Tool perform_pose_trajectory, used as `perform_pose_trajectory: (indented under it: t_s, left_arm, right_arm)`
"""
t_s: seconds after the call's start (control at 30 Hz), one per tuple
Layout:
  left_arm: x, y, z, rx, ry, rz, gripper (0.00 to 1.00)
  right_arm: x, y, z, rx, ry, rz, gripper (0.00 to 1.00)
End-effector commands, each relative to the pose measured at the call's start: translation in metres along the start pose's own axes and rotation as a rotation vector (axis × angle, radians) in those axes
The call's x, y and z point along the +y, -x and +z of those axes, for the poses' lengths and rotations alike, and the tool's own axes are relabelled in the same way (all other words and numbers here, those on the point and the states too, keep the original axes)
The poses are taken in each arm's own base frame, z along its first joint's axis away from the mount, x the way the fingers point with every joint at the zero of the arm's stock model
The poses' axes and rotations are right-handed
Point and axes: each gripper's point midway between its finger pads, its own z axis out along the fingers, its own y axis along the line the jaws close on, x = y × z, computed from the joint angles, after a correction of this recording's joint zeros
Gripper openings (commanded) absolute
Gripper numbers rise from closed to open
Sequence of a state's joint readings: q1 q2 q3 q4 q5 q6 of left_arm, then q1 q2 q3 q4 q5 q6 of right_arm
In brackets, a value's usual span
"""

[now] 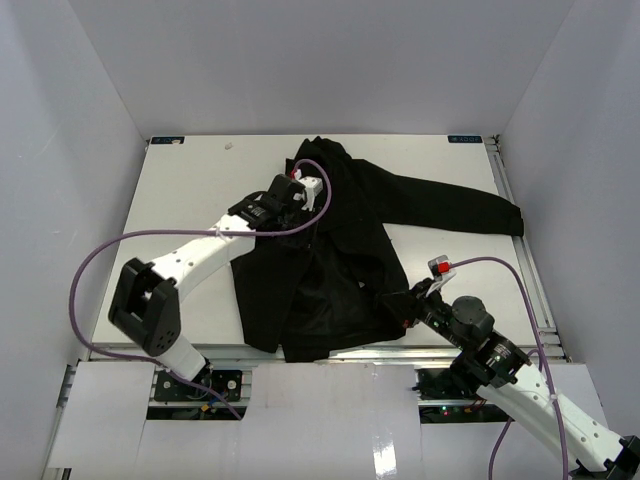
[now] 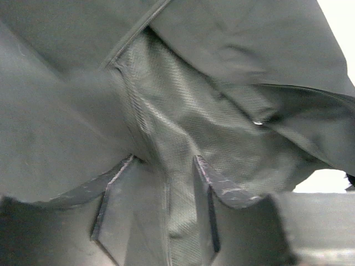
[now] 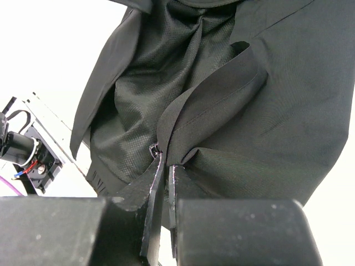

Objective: Zip up the jacket

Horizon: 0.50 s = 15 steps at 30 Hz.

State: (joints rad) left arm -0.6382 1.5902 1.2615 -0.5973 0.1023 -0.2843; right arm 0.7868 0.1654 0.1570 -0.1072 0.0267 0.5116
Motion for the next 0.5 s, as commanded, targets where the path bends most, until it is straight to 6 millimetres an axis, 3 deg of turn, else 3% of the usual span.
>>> perform_pose_trajectory:
  t_s: [0.0, 0.2, 0.27, 0.47]
  left_arm:
    - [-0.015, 0.029, -0.062, -0.212, -0.043, -0.027, 0.54]
    - [0.016, -0.034, -0.074, -0.09, 0.12, -0.091, 0.52]
    - [0.018, -0.064, -0.072, -0.022, 0.121, -0.097, 0.52]
    - [0.023, -0.118, -0.053, 0.098, 0.157, -0.134, 0.53]
  right_arm:
    - [0.009, 0.016, 0.0, -0.054, 0.031, -0.026, 0.08]
    - [0.012, 0.016, -0.001, -0.041, 0.045, -0.029, 0.08]
    - [0.013, 0.016, -0.002, -0.043, 0.05, -0.03, 0.08]
    - [0.017, 0.022, -0.004, -0.079, 0.07, -0.016, 0.08]
